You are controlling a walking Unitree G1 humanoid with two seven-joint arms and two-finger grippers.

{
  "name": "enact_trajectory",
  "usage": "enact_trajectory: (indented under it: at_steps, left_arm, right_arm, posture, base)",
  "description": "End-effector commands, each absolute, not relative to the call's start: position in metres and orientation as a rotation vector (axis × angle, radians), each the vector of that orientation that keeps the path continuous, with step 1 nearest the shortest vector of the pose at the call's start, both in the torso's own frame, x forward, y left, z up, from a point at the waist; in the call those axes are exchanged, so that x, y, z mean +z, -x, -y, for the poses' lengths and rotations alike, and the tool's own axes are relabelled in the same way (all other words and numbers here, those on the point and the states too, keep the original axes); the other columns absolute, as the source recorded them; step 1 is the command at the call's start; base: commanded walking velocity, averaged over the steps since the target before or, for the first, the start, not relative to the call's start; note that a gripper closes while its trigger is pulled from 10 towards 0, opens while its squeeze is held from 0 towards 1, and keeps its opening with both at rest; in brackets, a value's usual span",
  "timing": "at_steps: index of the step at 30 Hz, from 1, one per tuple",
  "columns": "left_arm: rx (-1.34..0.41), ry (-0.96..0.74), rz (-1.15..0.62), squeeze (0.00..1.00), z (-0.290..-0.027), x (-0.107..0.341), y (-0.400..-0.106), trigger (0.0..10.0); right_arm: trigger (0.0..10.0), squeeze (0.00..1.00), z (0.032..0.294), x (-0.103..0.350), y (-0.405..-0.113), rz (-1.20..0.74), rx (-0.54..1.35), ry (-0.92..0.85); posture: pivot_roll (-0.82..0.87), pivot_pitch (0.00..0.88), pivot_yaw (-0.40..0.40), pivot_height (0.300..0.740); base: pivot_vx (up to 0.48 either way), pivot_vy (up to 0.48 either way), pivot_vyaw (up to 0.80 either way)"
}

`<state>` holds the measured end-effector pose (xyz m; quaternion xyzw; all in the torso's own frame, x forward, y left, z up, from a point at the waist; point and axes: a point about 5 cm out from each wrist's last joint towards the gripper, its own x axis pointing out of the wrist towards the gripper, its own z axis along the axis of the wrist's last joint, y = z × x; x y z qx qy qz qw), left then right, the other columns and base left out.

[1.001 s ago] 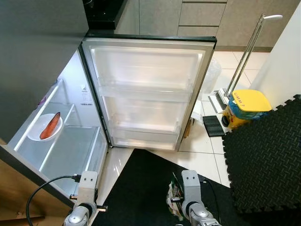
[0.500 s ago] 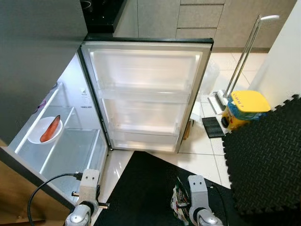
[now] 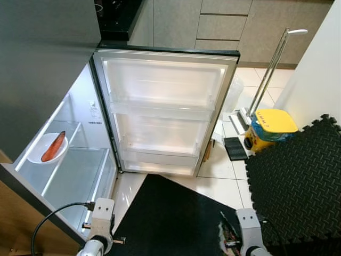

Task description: Restocking fridge

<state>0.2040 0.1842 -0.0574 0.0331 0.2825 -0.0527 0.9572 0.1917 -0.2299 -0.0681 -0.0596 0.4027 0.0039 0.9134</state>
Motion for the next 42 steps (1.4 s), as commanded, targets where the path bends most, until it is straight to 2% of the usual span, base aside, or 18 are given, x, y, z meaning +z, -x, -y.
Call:
enact_trajectory:
  at_steps: [1,5,8,12,15,23,26,27,30,32,37,42]
  left_arm:
    - [-0.121,-0.076,-0.596,0.00,-0.182,-0.061,-0.200,10.0]
    - [-0.154,-0.090,-0.594,0.00,-0.180,-0.060,-0.202,10.0]
    - [-0.161,-0.100,-0.592,0.00,-0.182,-0.059,-0.202,10.0]
    - [-0.089,-0.100,-0.587,0.00,-0.200,-0.058,-0.199,10.0]
    - [-0.055,-0.090,-0.597,0.00,-0.208,-0.060,-0.192,10.0]
    - [-0.024,-0.089,-0.584,0.00,-0.213,-0.058,-0.192,10.0]
    - [-0.032,-0.089,-0.586,0.00,-0.212,-0.058,-0.193,10.0]
    - [-0.061,-0.091,-0.586,0.00,-0.210,-0.057,-0.195,10.0]
    - [-0.146,-0.144,-0.612,0.00,-0.209,-0.056,-0.200,10.0]
    - [-0.144,-0.176,-0.624,0.00,-0.211,-0.055,-0.205,10.0]
    - [-0.099,-0.134,-0.583,0.00,-0.215,-0.046,-0.217,10.0]
    - [-0.074,-0.129,-0.599,0.00,-0.221,-0.047,-0.216,10.0]
  right_arm:
    - [10.0,0.00,0.231,-0.068,-0.192,-0.836,0.013,0.124]
    - [10.0,0.00,0.227,-0.064,-0.201,-0.814,0.024,0.126]
    - [10.0,0.00,0.224,-0.063,-0.204,-0.807,0.031,0.115]
    - [10.0,0.00,0.236,-0.068,-0.181,-0.808,0.136,0.154]
    - [10.0,0.00,0.228,-0.067,-0.185,-0.779,0.185,0.175]
    - [10.0,0.00,0.216,-0.068,-0.190,-0.774,0.146,0.117]
    - [10.0,0.00,0.214,-0.067,-0.192,-0.761,0.147,0.109]
    - [10.0,0.00,0.213,-0.062,-0.200,-0.718,0.141,0.081]
    - [10.0,0.00,0.210,-0.053,-0.214,-0.645,0.093,0.031]
    - [10.0,0.00,0.211,-0.051,-0.217,-0.646,0.122,0.052]
    - [10.0,0.00,0.215,-0.048,-0.222,-0.637,0.110,0.069]
    - [10.0,0.00,0.221,-0.048,-0.218,-0.633,0.103,0.063]
  posture:
    - [-0.15,0.076,0.010,0.740]
    - [-0.15,0.090,0.026,0.740]
    - [-0.12,0.092,0.009,0.740]
    - [-0.10,0.107,-0.002,0.740]
    - [-0.10,0.113,-0.003,0.740]
    - [-0.06,0.117,-0.029,0.740]
    - [-0.06,0.090,-0.004,0.740]
    - [-0.08,0.081,0.027,0.740]
    - [-0.10,0.093,0.027,0.740]
    - [-0.09,0.061,0.028,0.740]
    - [-0.11,0.090,0.031,0.740]
    - [-0.11,0.087,0.023,0.740]
  base:
    - [0.000,0.000,0.00]
    - [0.000,0.000,0.00]
    - [0.000,0.000,0.00]
    - [0.000,0.000,0.00]
    - [0.000,0.000,0.00]
    - [0.000,0.000,0.00]
    - [0.000,0.000,0.00]
    - [0.000,0.000,0.00]
    - [0.000,0.000,0.00]
    - [0.000,0.000,0.00]
    - [0.000,0.000,0.00]
    - [0.000,0.000,0.00]
